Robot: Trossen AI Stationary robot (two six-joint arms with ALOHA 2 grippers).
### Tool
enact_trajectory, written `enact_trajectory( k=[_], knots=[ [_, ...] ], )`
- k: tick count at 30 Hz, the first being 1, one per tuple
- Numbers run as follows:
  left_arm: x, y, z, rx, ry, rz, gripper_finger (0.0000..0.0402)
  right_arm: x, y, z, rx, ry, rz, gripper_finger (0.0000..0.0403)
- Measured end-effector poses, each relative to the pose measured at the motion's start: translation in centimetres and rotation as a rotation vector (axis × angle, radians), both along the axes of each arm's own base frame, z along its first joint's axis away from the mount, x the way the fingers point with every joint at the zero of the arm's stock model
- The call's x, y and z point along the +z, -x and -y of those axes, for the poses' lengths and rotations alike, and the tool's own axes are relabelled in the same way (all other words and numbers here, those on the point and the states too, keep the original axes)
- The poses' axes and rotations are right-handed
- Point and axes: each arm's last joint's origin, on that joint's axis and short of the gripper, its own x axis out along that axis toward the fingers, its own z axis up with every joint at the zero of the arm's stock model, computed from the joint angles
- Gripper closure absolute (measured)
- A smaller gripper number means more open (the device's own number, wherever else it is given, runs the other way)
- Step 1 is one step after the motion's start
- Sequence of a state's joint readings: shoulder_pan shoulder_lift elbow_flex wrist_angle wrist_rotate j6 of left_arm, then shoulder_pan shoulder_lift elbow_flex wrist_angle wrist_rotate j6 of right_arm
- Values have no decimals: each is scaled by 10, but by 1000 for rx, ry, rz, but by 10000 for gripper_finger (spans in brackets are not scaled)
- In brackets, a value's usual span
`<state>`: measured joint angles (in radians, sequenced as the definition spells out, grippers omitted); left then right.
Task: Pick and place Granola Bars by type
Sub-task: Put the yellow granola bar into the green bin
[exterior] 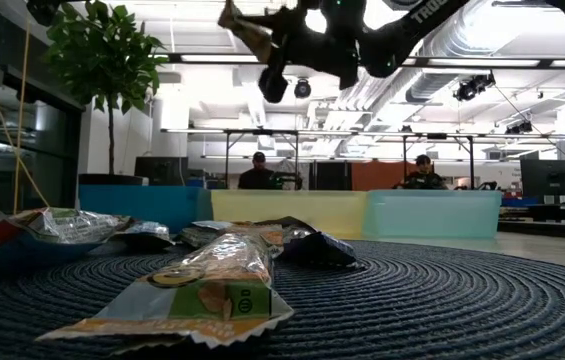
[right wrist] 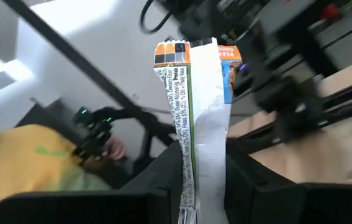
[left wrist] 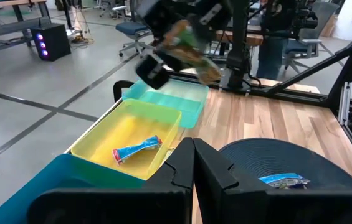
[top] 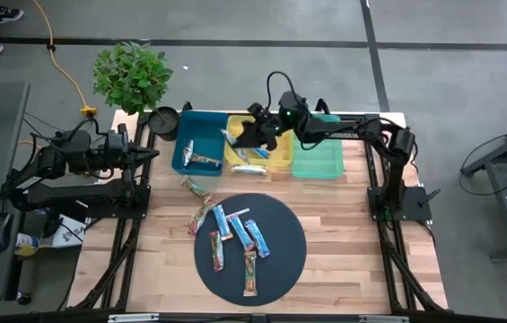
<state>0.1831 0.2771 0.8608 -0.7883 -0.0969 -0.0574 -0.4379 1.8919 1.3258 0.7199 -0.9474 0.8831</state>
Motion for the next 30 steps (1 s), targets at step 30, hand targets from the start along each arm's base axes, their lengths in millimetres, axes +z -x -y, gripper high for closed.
enact_trajectory(
  k=[30],
  knots=[
    [0, 0, -1, 19, -3, -1, 402, 42, 176, 14, -1059, 465, -1160, 330]
  ],
)
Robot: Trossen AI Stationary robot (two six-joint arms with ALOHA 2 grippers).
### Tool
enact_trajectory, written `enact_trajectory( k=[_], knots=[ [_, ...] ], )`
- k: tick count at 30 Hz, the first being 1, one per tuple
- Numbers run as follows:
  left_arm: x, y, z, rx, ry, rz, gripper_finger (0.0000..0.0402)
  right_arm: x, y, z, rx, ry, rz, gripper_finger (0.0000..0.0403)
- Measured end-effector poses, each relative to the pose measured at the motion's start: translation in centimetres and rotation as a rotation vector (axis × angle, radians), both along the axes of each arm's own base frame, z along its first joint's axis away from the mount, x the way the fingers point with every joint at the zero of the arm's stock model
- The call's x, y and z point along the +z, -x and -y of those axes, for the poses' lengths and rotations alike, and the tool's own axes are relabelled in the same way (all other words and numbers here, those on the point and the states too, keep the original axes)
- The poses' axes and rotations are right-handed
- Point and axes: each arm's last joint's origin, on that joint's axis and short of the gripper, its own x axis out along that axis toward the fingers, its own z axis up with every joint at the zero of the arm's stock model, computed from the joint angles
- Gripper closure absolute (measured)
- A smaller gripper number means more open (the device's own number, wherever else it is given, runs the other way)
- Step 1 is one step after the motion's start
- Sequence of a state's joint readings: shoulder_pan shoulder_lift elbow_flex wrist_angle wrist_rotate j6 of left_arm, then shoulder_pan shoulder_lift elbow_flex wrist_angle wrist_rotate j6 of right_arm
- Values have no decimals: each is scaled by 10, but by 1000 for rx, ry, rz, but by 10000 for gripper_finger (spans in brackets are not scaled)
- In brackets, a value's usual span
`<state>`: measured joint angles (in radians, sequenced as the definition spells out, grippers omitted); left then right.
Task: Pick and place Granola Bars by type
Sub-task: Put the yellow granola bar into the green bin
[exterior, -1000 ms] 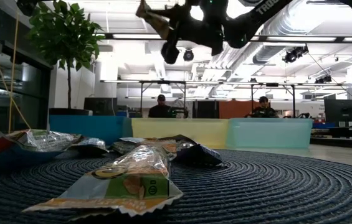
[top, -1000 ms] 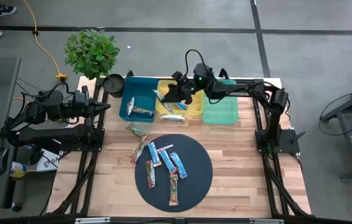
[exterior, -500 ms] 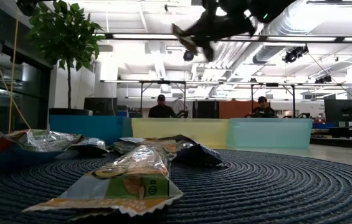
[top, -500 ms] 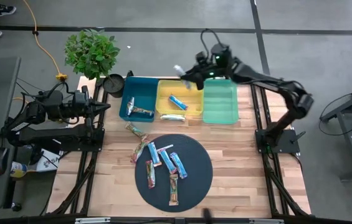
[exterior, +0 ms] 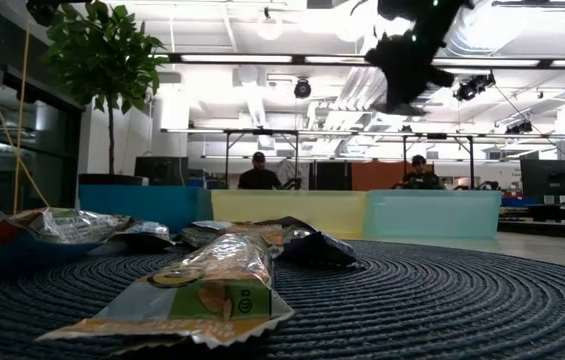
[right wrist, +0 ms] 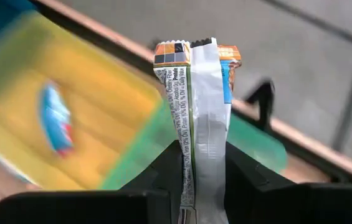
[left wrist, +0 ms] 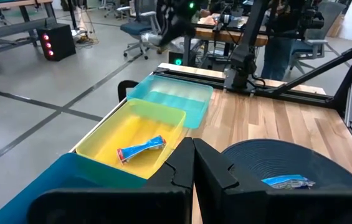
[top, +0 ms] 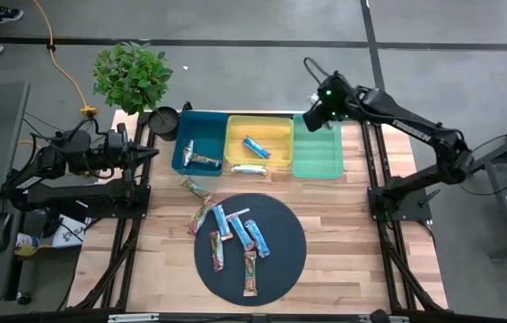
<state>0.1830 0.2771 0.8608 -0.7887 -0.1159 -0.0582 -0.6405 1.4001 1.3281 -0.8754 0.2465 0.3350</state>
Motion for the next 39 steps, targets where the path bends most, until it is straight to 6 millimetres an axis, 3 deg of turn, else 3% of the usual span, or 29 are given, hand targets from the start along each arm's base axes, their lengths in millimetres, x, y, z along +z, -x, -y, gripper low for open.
enact_trajectory(
  k=[7, 17, 31, 39],
  knots=[
    [0, 0, 0, 8, -2, 0, 402, -43, -22, 14, -44, -129, -141, 330],
    [0, 0, 0, 9, -2, 0, 402, -97, -50, 33, -4, -266, -197, 329],
    [0, 0, 0, -2, 0, 0, 402, -106, -38, 42, -18, -335, -254, 328],
    [0, 0, 0, -2, 0, 0, 402, -106, -33, 43, -28, -363, -270, 289]
  ],
)
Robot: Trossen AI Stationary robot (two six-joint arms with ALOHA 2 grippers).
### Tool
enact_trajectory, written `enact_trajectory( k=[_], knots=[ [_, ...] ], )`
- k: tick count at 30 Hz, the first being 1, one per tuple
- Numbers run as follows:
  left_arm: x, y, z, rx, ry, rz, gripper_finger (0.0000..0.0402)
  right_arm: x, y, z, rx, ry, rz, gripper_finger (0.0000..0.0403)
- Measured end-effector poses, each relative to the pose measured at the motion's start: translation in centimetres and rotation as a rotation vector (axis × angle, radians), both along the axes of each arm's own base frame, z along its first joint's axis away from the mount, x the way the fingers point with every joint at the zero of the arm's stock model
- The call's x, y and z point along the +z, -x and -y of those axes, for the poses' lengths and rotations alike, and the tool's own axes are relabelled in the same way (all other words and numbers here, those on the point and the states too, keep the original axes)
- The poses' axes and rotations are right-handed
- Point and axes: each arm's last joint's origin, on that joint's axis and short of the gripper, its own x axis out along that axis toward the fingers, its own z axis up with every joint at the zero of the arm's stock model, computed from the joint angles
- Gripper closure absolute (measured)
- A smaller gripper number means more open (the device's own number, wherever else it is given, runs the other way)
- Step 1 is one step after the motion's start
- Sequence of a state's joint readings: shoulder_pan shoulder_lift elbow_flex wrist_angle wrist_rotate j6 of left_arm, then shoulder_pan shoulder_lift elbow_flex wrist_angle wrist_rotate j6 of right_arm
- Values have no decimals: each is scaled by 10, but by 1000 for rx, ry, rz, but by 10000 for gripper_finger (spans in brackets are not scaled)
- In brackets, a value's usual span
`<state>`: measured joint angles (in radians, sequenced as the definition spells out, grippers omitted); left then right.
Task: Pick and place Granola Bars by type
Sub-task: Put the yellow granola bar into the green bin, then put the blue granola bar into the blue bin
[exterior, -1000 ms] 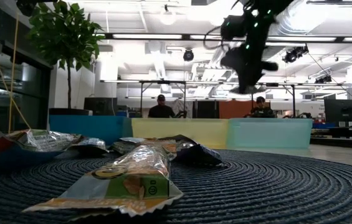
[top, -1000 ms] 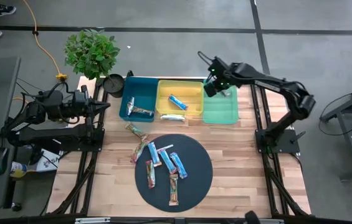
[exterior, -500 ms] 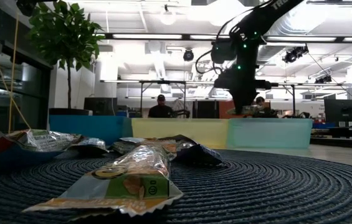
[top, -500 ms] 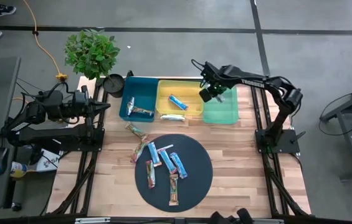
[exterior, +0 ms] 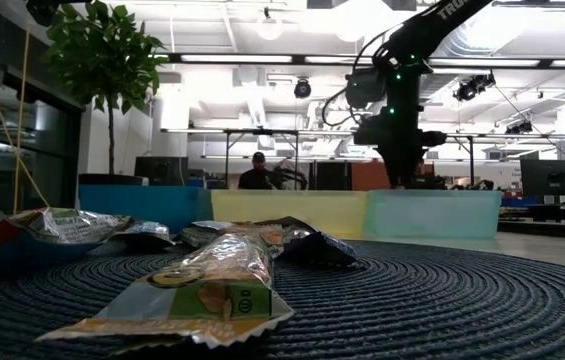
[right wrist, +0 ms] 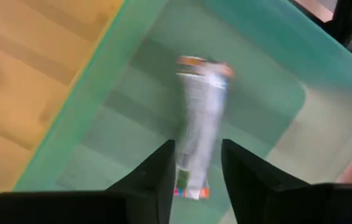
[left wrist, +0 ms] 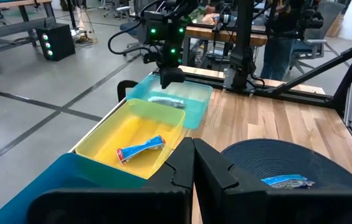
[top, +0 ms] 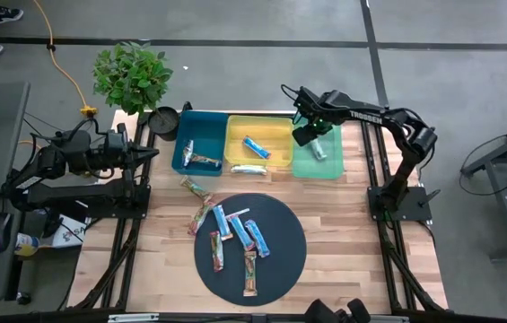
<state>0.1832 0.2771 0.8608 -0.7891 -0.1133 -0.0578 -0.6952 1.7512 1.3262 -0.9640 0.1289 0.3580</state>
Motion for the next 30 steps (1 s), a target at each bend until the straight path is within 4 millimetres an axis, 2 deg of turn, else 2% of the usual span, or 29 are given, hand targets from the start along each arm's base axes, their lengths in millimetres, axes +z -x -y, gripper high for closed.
enact_trajectory(
  k=[7, 11, 15, 19, 23, 26, 30],
  knots=[
    [0, 0, 0, 0, 0, 0, 402, 1, -2, 1, 76, -19, 46, 268],
    [0, 0, 0, 0, 0, 0, 402, 16, -8, -3, 197, -71, 244, 258],
    [0, 0, 0, 0, 0, 0, 402, 46, -18, -16, 326, -60, 508, 248],
    [0, 0, 0, 0, 0, 0, 402, 85, -34, -45, 465, 22, 756, 242],
    [0, 0, 0, 0, 0, 0, 402, 113, -48, -86, 613, 132, 884, 242],
    [0, 0, 0, -1, 0, 0, 402, 121, -57, -116, 644, 178, 886, 239],
    [0, 0, 0, -1, 0, 0, 402, 115, -64, -155, 622, 103, 831, 233]
  ],
)
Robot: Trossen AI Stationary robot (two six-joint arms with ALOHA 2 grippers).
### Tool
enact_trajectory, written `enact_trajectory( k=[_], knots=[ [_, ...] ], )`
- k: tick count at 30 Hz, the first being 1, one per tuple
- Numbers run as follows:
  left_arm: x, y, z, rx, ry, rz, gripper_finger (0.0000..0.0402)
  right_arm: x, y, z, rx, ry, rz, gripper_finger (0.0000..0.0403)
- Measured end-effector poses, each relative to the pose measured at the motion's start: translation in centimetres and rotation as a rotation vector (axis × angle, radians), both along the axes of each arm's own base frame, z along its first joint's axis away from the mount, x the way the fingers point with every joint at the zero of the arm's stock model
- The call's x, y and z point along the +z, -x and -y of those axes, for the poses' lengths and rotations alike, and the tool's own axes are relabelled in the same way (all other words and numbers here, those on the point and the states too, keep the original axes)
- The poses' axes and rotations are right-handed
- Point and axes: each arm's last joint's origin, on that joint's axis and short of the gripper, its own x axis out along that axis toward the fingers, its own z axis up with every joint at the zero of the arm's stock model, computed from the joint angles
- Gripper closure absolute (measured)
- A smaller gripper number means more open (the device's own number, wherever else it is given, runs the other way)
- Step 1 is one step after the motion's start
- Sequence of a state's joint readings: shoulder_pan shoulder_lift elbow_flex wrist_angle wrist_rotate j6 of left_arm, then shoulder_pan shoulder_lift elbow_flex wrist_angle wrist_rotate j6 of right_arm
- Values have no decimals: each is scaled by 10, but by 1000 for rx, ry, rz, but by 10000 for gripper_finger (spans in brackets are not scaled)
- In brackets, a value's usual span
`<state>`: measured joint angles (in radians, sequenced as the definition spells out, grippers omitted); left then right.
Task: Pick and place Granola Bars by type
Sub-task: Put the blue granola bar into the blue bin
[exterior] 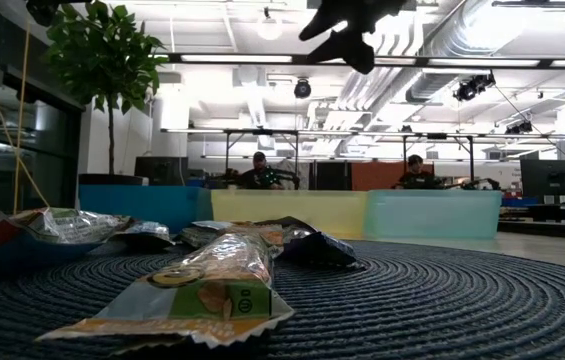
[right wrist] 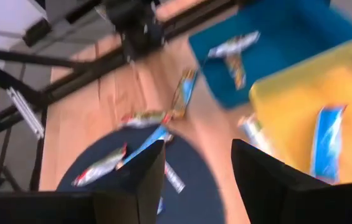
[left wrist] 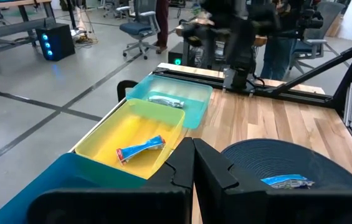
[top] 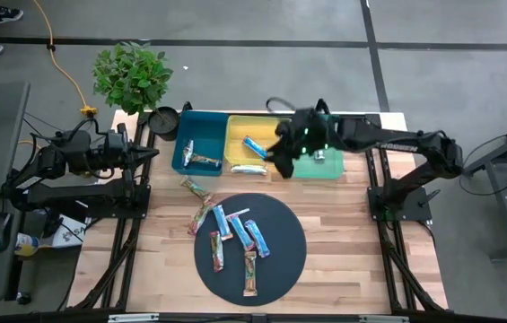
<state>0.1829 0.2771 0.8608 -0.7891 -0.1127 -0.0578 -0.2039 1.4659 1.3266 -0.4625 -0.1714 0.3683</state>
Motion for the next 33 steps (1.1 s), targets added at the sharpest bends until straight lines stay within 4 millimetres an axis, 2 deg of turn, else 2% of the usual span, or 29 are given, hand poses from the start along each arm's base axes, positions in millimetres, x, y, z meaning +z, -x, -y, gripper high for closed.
enact_trajectory(
  k=[5, 8, 14, 21, 24, 28, 33],
  knots=[
    [0, 0, 0, 0, 0, 0, 402, -12, -8, -51, -33, -15, -90, 228],
    [0, 0, 0, 0, 0, 0, 402, -19, -10, -73, -92, -49, -128, 228],
    [0, 0, 0, -10, 1, 0, 402, -36, -19, -104, -127, -93, -176, 228],
    [0, 0, 1, -29, 21, 9, 402, -67, -38, -136, -25, -138, -232, 228],
    [1, -1, 1, -26, 31, 23, 402, -74, -45, -148, 27, -125, -232, 228],
    [1, 0, 1, -26, 32, 18, 402, -78, -55, -161, 103, -81, -242, 228],
    [1, 0, 1, -20, 68, 28, 402, -60, -80, -179, 139, -51, -189, 229]
  ],
)
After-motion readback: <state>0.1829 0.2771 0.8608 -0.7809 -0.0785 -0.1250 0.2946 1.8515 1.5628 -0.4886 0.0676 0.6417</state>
